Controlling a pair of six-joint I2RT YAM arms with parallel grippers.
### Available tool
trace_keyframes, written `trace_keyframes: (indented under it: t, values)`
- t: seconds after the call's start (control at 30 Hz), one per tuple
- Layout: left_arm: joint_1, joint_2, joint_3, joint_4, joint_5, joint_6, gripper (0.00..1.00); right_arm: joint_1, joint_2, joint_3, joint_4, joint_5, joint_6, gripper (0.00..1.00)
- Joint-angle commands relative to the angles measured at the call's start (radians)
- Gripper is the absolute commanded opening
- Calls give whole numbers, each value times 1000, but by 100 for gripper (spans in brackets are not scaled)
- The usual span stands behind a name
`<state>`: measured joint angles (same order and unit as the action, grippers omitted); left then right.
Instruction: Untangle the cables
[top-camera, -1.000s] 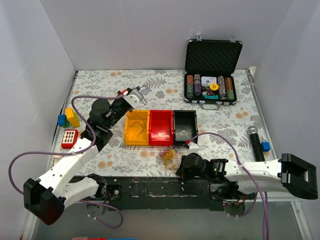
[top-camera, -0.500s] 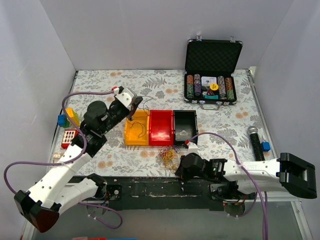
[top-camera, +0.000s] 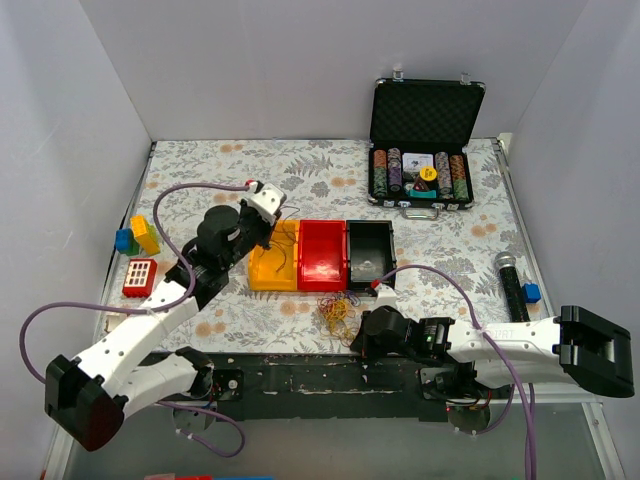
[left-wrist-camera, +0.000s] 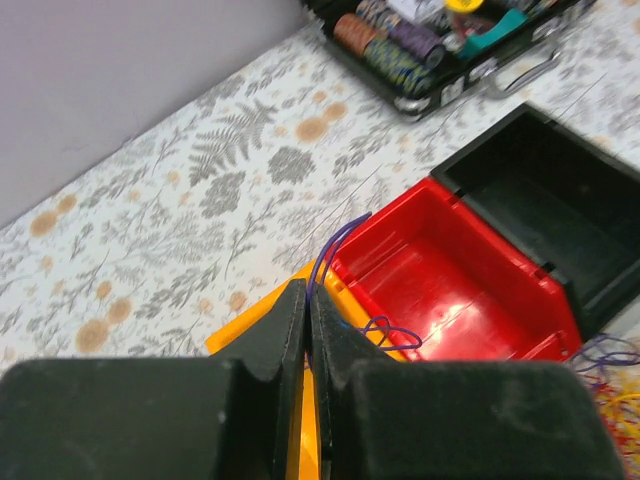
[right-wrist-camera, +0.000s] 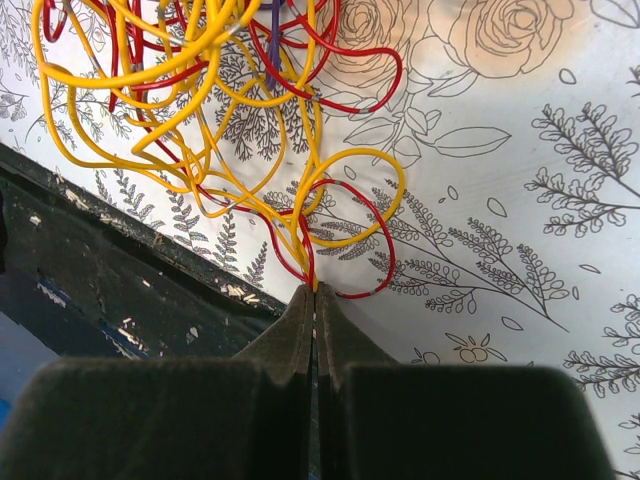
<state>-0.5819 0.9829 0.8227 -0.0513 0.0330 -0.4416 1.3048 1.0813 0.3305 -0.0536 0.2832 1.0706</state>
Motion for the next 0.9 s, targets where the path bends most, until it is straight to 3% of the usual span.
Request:
trace_keyframes:
  t: [0.0,0.3,0.57,0.87]
  values:
    - [-3,22,-62,45,-149,73,0,14,20,-65,-193,-18,-8,1]
    - [-3,68,-180,116,-183,176,0,14,35,-70,-181,-24,-6,1]
    - [-7,279,-134,125,-240,213,0,14,31,-68,-184,-21,0,1]
    - [-29,369,-120,130,-222,196,0,14,17,-77,-186,-19,11,1]
